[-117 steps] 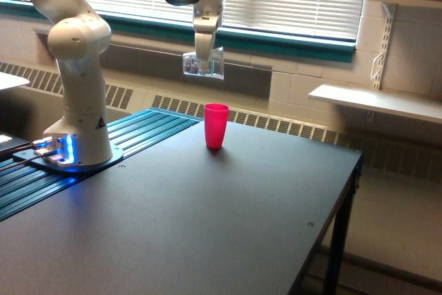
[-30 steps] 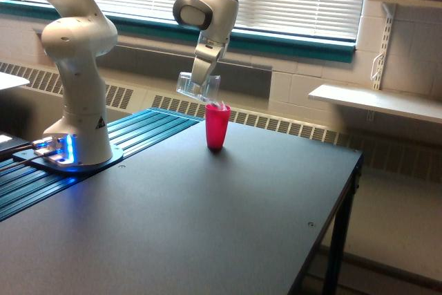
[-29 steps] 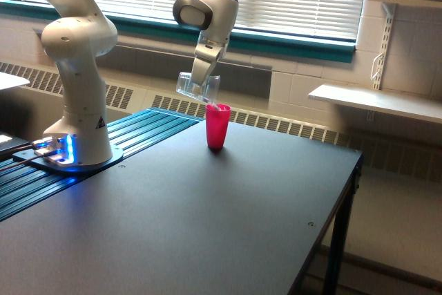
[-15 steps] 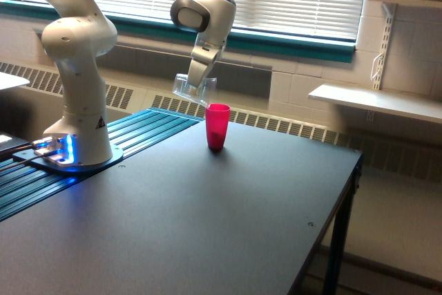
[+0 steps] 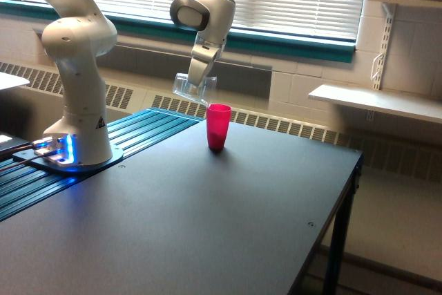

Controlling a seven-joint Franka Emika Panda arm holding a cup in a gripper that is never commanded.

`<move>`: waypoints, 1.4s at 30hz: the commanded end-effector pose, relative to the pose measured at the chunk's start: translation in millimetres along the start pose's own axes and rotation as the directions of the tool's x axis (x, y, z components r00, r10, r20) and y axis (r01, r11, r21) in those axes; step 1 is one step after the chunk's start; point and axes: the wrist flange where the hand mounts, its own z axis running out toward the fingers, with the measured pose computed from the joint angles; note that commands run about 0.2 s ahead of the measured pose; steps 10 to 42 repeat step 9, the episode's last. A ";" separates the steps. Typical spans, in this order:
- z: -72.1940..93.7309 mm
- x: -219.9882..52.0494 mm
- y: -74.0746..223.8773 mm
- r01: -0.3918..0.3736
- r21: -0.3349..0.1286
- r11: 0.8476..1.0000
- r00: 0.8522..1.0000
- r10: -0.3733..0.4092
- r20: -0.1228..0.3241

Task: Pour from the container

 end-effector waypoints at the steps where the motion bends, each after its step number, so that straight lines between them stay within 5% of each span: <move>1: -8.6 -2.0 -2.8 -0.002 0.019 1.000 1.000 0.002 -0.017; 42: -13.1 -1.8 -1.8 -0.008 0.027 1.000 1.000 0.009 -0.015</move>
